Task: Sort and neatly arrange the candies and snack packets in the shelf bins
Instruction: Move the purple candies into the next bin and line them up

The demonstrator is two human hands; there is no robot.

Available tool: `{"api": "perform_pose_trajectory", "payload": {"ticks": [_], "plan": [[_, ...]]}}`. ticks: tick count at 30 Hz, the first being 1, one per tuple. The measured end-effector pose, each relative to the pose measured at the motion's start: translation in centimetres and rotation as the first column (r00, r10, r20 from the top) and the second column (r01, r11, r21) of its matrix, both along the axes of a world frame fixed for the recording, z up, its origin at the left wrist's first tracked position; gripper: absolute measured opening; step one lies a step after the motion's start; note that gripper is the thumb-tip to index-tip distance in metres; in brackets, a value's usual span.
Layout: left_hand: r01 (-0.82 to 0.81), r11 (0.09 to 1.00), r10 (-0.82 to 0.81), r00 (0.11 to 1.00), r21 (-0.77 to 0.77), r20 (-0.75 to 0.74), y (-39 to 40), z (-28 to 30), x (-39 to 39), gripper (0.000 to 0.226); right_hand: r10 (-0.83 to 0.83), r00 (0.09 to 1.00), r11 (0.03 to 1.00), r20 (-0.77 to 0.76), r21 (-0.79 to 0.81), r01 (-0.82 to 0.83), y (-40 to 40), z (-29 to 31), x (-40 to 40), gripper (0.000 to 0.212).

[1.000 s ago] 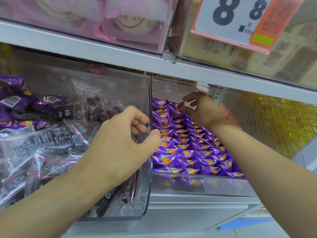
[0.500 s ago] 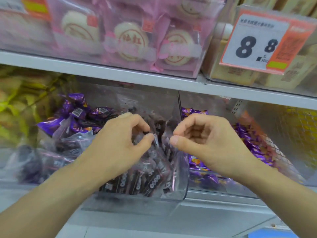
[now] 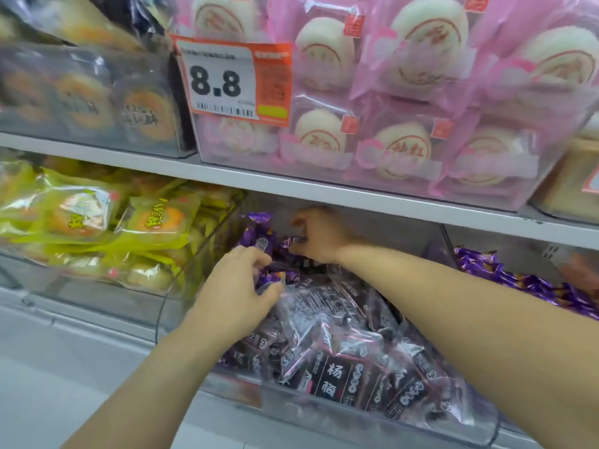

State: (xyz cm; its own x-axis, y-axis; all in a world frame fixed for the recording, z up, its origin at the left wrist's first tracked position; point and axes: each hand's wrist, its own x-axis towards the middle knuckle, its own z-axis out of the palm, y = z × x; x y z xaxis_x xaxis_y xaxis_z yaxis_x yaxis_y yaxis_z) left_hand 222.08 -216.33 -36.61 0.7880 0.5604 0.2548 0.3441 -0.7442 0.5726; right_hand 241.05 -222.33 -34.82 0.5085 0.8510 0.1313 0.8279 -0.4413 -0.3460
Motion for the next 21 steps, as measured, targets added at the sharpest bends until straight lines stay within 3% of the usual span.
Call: {"api": "perform_pose_trajectory", "payload": {"ticks": [2,5,7,9,11,13,15,18,21], "plan": [[0.0,1.0,0.001,1.0,-0.031,0.021,0.4,-0.3,0.2,0.037,0.031,0.996,0.995,0.085,-0.094,-0.023,0.9,-1.0,0.3,0.036],[0.003,0.996,0.002,0.998,-0.084,0.064,0.7,-0.4,0.1,0.034,0.013,0.995,0.998,0.099,-0.07,-0.006,0.9,-1.4,-0.2,0.029],[-0.014,0.985,0.037,0.99,-0.171,0.133,0.9,-0.4,0.0,0.033,-0.026,1.0,1.0,0.008,0.007,0.026,0.3,-0.7,-1.0,0.027],[-0.034,0.953,0.11,0.964,-0.301,0.24,1.1,-0.2,0.0,0.035,-0.018,0.979,0.991,-0.201,0.123,0.044,-0.6,0.4,-1.6,0.021],[-0.009,0.903,0.17,0.926,-0.429,0.337,1.0,0.2,0.0,0.043,0.101,0.88,0.971,-0.463,0.239,0.015,-1.7,1.6,-2.6,0.014],[0.046,0.861,0.179,0.904,-0.506,0.387,0.6,0.8,-0.2,0.035,0.243,0.758,0.952,-0.605,0.298,-0.067,-2.7,2.6,-3.7,0.012],[0.124,0.827,0.145,0.895,-0.548,0.422,0.2,1.2,-0.6,0.014,0.328,0.677,0.932,-0.659,0.344,-0.117,-3.4,3.0,-4.8,0.014],[0.122,0.802,0.181,0.884,-0.584,0.432,0.4,1.6,-1.4,0.006,0.297,0.698,0.943,-0.651,0.317,-0.105,-3.4,2.9,-4.9,0.013],[0.053,0.761,0.275,0.877,-0.647,0.394,0.8,1.7,-2.3,0.013,0.092,0.729,0.949,-0.679,0.282,0.143,-1.7,2.1,-3.2,0.011]]}}
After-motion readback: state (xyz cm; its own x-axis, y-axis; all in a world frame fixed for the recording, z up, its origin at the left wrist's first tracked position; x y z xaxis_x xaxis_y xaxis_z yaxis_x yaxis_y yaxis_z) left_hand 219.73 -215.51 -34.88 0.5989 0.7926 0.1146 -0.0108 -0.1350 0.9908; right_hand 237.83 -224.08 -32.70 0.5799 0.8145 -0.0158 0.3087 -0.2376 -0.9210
